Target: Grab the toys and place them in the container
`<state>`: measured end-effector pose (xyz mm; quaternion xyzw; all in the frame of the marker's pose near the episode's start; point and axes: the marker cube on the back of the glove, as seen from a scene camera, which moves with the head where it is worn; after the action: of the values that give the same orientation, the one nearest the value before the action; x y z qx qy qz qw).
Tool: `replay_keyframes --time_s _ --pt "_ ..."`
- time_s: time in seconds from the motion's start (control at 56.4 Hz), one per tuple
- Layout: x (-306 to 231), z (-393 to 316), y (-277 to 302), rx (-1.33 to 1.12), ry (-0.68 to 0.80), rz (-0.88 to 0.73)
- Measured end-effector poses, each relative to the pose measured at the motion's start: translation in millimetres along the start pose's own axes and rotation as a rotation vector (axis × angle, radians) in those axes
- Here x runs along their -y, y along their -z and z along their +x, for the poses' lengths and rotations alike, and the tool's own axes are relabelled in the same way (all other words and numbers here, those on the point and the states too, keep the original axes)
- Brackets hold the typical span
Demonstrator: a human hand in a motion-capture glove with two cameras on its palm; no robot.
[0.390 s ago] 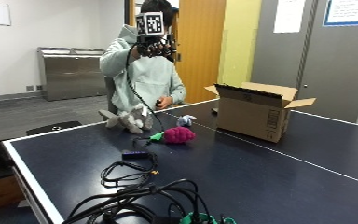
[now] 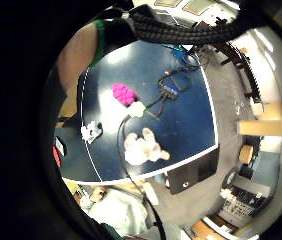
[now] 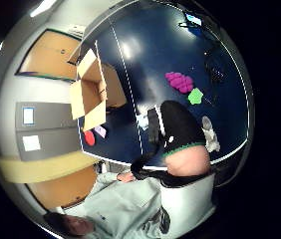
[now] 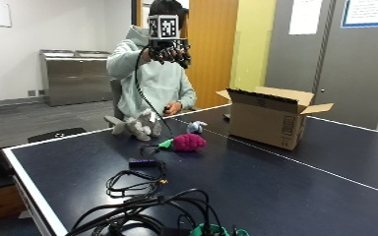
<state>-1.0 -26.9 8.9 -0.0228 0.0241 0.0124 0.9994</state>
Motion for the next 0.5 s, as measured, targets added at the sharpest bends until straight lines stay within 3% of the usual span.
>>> replay_keyframes --time_s 0.231,0.408,0.497 --pt "56 -1 -52 -0.028 -0.039 0.037" --pt "106 11 -138 0.016 -0.036 -0.027" --pt "112 11 -188 -0.007 -0.104 -0.116"
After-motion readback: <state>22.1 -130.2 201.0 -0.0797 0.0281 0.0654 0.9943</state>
